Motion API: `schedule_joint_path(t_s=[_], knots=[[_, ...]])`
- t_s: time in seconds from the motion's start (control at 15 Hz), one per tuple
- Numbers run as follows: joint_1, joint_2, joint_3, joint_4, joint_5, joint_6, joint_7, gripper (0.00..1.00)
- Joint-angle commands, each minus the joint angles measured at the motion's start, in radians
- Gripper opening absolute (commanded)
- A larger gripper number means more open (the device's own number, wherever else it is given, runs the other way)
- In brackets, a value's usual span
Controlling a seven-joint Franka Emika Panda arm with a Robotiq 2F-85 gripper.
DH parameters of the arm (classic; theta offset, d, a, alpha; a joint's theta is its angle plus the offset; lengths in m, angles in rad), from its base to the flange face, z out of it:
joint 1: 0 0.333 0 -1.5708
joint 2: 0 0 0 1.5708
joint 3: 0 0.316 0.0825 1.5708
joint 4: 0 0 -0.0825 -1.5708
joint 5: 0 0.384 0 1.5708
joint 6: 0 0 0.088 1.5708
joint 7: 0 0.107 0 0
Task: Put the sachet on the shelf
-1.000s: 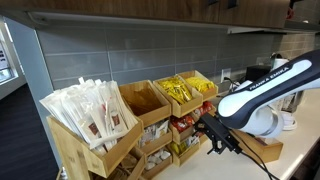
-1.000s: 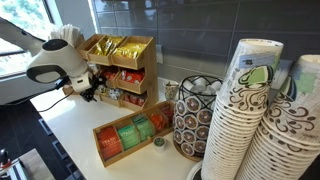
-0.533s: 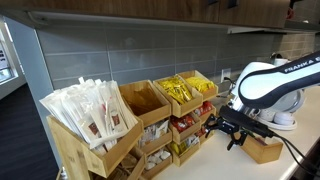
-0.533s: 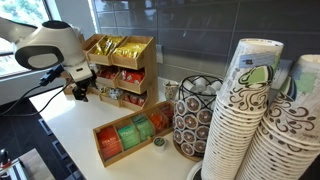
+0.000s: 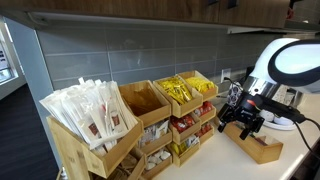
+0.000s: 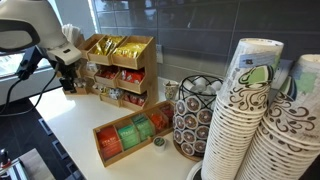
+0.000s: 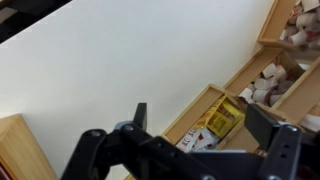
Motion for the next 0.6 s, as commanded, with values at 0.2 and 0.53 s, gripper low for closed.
schedule_joint_path(t_s=[0.2,0.53], knots=[[0.033,-0.159,-0.062,-0.016,-0.006,-0.161,-0.247,1.0],[0.018,-0.161,-0.045,0.002,0.002,-0.168,-0.279,1.0]])
